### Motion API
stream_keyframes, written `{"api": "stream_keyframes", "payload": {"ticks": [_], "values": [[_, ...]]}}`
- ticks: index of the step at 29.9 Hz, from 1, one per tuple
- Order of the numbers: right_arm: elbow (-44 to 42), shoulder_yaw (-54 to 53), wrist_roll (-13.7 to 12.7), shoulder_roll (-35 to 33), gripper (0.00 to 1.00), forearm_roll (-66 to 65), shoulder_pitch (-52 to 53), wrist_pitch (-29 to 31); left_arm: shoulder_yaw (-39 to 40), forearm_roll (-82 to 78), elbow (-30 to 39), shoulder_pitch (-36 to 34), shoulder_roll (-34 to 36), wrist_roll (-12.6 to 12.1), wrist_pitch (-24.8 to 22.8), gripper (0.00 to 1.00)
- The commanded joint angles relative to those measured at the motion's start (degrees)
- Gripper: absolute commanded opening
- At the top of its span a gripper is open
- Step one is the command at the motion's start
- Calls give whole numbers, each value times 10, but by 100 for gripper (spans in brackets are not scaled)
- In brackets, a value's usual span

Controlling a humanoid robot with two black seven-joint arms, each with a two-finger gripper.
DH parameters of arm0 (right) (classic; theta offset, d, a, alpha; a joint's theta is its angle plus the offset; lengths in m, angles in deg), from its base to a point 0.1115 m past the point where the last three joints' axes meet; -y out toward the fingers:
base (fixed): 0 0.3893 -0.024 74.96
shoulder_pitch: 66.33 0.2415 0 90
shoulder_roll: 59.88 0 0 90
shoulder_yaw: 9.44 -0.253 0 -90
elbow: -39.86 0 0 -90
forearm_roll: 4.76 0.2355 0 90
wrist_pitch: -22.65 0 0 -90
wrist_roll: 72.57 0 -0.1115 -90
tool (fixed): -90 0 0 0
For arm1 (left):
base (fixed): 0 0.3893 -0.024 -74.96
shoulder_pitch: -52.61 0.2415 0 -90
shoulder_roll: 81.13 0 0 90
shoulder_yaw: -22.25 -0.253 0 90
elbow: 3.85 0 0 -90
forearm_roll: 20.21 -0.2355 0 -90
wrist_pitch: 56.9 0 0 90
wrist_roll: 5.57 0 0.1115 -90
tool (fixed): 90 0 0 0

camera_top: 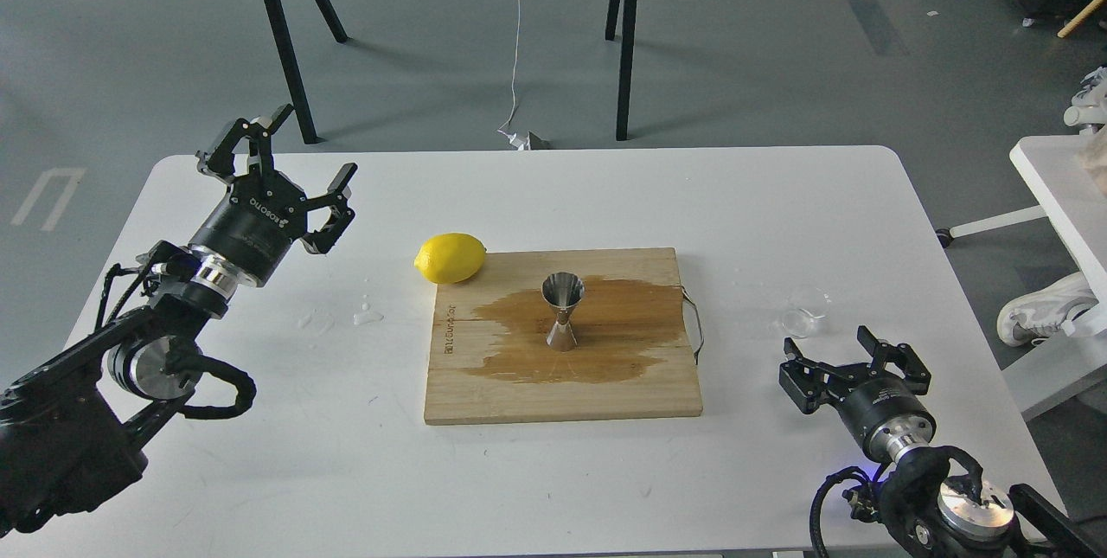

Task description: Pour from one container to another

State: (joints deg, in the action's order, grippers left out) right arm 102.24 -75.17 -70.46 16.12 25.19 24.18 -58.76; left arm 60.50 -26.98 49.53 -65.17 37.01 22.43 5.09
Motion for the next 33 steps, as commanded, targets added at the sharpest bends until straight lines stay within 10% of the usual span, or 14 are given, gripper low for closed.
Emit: {"api": "stream_keyframes", "payload": {"ticks": [1,33], "values": [[0,-1,0,0,99,1,8,-17,0,-1,0,0,0,0,0,93],[-17,-26,1,24,99,7,72,-150,-2,-2,-1,7,0,0,0,94]]}}
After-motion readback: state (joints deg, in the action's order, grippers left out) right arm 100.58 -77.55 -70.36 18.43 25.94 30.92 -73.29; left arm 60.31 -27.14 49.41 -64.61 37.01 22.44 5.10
